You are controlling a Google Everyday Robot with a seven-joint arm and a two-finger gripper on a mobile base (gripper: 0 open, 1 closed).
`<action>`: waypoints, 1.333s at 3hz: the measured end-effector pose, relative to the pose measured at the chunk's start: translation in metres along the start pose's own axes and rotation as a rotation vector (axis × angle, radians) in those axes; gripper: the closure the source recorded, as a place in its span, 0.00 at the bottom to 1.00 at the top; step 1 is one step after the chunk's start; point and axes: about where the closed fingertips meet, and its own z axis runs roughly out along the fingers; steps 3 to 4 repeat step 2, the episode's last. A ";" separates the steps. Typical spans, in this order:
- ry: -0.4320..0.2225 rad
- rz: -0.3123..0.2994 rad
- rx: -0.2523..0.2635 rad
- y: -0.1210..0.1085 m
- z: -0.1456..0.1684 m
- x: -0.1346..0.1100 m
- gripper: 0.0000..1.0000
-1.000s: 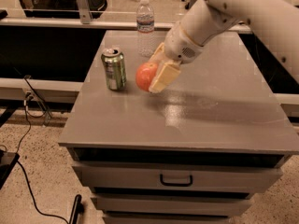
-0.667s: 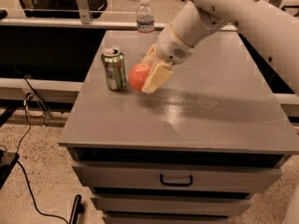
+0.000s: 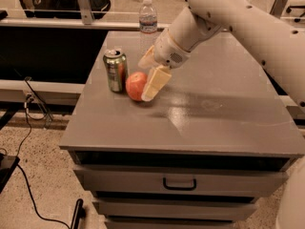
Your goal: Move apple near green can
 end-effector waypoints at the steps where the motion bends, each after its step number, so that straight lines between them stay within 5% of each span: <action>1: -0.020 0.019 -0.020 -0.004 0.006 0.008 0.00; 4: -0.021 0.019 -0.020 -0.004 0.006 0.008 0.00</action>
Offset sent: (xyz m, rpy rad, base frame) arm 0.0073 -0.0108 -0.0071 0.0288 0.0366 -0.0001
